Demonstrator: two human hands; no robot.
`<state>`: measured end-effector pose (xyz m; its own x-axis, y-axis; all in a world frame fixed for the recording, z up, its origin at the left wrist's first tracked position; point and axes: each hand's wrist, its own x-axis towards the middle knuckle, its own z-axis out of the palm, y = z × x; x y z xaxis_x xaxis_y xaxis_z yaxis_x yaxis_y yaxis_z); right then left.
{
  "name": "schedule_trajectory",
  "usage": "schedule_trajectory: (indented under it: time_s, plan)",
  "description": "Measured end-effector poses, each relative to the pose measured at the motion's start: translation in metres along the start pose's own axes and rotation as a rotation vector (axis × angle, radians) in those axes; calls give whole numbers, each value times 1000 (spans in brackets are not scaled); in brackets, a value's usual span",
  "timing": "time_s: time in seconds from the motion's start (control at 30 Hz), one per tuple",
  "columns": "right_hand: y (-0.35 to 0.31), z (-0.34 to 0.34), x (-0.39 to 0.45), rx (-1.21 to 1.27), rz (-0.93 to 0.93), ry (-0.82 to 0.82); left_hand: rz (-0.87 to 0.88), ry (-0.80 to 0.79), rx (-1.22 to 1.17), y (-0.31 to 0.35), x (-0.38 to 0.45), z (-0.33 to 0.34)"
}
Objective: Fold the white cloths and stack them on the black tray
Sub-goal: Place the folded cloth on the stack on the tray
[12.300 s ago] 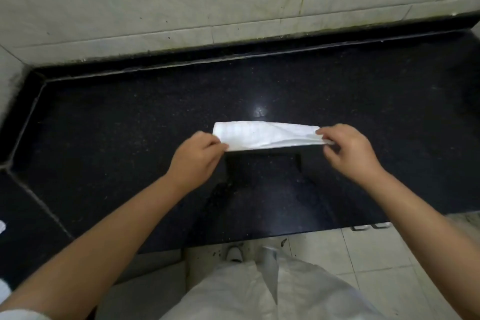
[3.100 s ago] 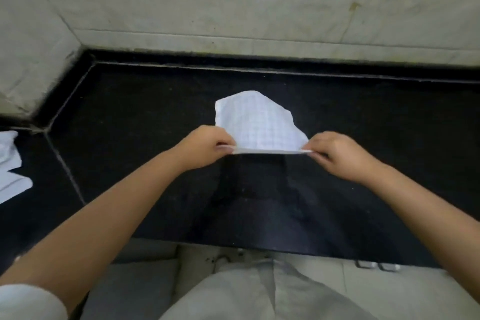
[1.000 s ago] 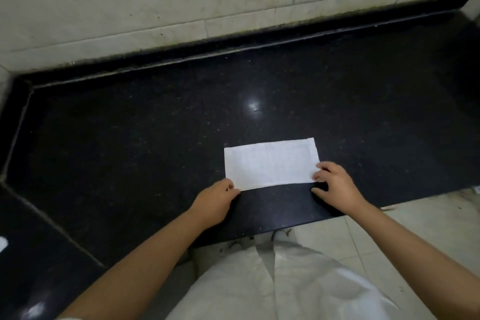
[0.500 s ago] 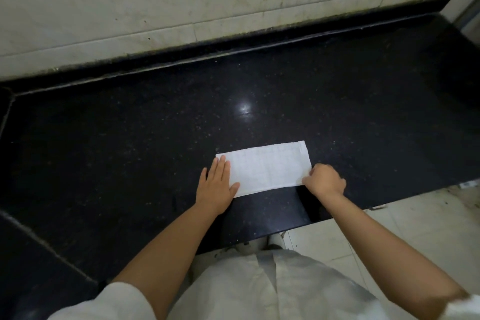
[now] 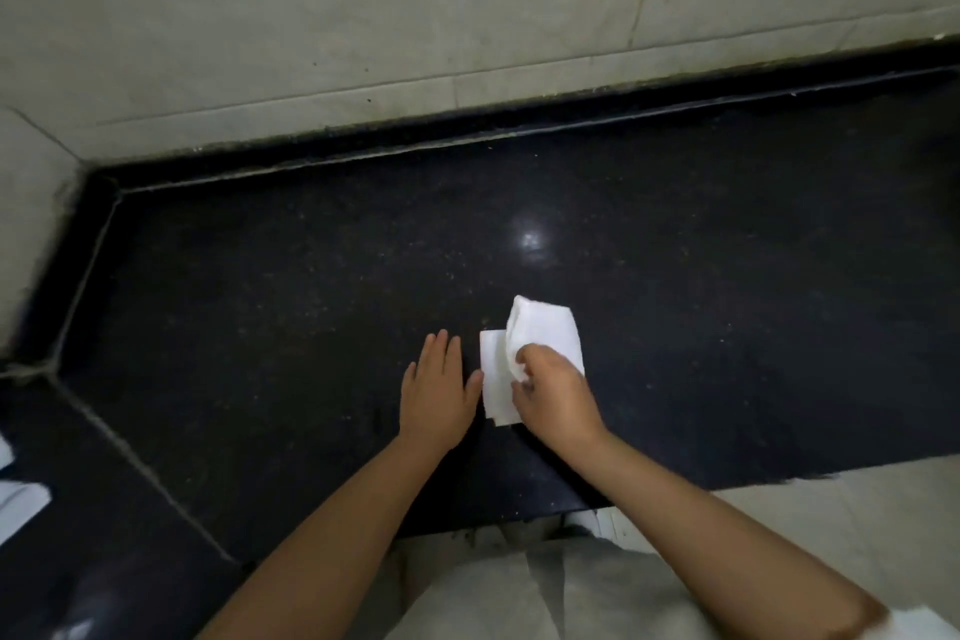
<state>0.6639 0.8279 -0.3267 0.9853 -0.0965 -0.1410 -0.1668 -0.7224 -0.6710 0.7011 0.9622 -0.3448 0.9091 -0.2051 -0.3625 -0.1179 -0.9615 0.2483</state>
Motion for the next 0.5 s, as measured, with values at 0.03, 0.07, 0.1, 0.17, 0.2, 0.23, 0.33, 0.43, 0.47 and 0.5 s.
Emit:
schedule_trajectory:
  time_s: [0.03,0.07,0.1,0.17,0.2,0.23,0.33,0.43,0.47,0.5]
  plan:
    - [1,13,1,-53,-15,-75,-51,14,-19,-7,-2,-2]
    - [2,23,0,-90,-22,-121,-96,21,-36,-13,-5,-4]
    - [3,31,0,-118,-30,-150,-133,20,-53,-19,-7,-5]
    - [6,38,0,-169,-66,-182,-182,9,-71,-28,-13,-7]
    - [9,39,0,-193,-87,-200,-197,4,-74,-32,-16,-7]
    - [11,38,0,-210,-118,-212,-207,0,-76,-35,-18,-6]
    - [16,33,-1,-215,-159,-223,-203,-7,-95,-42,-20,0]
    - [22,35,-2,-244,-153,-277,-140,22,-110,-41,-21,4]
    - [23,34,-3,-265,-187,-292,-101,49,-109,-41,-21,6]
    - [20,29,-5,-290,-237,-308,-66,64,-124,-39,-21,5]
